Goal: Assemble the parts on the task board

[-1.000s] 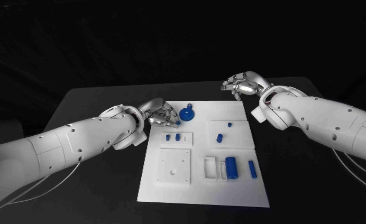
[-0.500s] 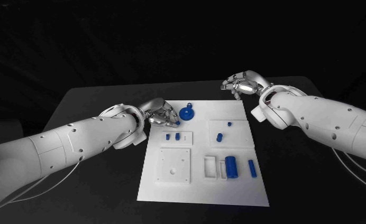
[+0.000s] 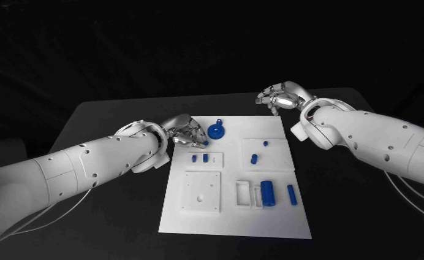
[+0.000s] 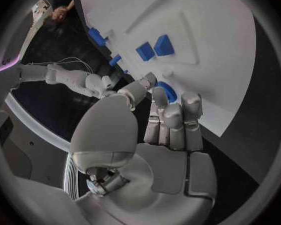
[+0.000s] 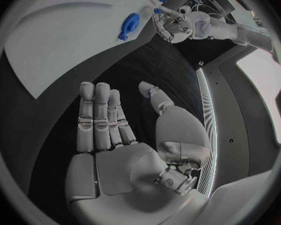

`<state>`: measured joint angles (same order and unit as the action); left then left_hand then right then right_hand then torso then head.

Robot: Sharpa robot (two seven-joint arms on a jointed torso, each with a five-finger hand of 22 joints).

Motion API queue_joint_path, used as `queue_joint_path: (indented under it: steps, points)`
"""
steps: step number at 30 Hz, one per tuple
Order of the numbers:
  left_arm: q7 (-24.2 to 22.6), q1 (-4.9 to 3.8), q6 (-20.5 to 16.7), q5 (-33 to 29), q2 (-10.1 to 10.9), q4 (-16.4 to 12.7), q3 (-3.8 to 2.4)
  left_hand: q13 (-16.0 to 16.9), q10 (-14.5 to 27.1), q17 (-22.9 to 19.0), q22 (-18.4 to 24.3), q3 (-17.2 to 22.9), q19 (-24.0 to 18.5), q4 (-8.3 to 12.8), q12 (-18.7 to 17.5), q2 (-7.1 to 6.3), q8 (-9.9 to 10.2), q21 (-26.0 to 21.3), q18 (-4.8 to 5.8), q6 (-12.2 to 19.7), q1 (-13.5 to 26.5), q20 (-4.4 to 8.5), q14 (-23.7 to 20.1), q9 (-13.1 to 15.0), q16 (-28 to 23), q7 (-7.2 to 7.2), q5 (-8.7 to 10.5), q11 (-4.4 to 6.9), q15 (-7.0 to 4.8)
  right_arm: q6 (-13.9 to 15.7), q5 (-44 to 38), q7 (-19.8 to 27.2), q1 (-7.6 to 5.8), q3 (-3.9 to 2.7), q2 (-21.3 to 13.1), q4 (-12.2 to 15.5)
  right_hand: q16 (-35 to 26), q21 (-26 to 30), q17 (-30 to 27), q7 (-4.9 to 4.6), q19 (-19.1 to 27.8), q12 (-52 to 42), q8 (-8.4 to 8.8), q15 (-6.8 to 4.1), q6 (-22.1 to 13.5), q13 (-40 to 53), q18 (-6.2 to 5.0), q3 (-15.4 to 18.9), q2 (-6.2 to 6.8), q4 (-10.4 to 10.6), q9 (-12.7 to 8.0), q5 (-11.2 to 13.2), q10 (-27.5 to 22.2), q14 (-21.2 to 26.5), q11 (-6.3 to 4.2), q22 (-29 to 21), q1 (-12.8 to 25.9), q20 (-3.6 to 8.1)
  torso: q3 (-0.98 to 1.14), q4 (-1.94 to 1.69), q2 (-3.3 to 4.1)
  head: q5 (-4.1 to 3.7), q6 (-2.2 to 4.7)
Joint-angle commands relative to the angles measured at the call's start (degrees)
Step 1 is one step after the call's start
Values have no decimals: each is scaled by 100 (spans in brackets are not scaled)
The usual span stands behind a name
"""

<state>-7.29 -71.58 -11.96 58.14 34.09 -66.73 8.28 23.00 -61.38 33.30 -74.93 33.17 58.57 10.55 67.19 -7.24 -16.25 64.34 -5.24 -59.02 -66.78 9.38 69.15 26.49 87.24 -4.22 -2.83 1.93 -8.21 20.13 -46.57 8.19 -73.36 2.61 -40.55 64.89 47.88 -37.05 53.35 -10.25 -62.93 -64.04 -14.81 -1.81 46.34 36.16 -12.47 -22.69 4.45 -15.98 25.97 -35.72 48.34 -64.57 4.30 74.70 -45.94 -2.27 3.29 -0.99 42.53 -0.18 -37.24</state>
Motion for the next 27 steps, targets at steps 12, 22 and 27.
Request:
queue_joint_path:
  steps: [12, 22, 27]
  points:
    - [55, 5, 94, 205, -35, 25, 0, -10, 1, 13, -101, 0, 2, 56, 30, 18, 16, 25, -115, -1, 27, 420, -19, -2, 39, -35, -39, -3, 2, -26, 11, 58, 1, -4, -8, 22, 37, 21, -7, -31, -29, -29, -26, 5, 6, 0, -253, -19, -11, 10, -9, -30, -56, 37, -3, 11, 48, 18, -5, 0, 2, -19, -33]
    - [79, 23, 89, 268, -50, 53, 1, -10, 1, 15, -100, 1, 2, 64, 32, 19, 17, 28, -116, 0, 27, 421, -19, -3, 40, -35, -39, -3, 2, -26, 11, 58, 1, -4, -15, 28, 37, 23, -7, -31, -30, -30, -27, 5, 6, -1, -253, -19, -11, 9, -10, -29, -56, 37, -4, 13, 48, 18, -1, 0, 2, -35, -42]
    - [106, 23, 94, 282, -46, 58, 1, -11, 1, 17, -100, 1, 2, 68, 33, 21, 18, 30, -116, 1, 27, 421, -19, -4, 40, -36, -39, -3, 2, -25, 11, 57, 1, -4, -18, 33, 37, 24, -8, -31, -30, -31, -28, 4, 7, -2, -253, -19, -11, 8, -10, -28, -57, 38, -4, 15, 49, 19, 1, -2, 3, -35, -45]
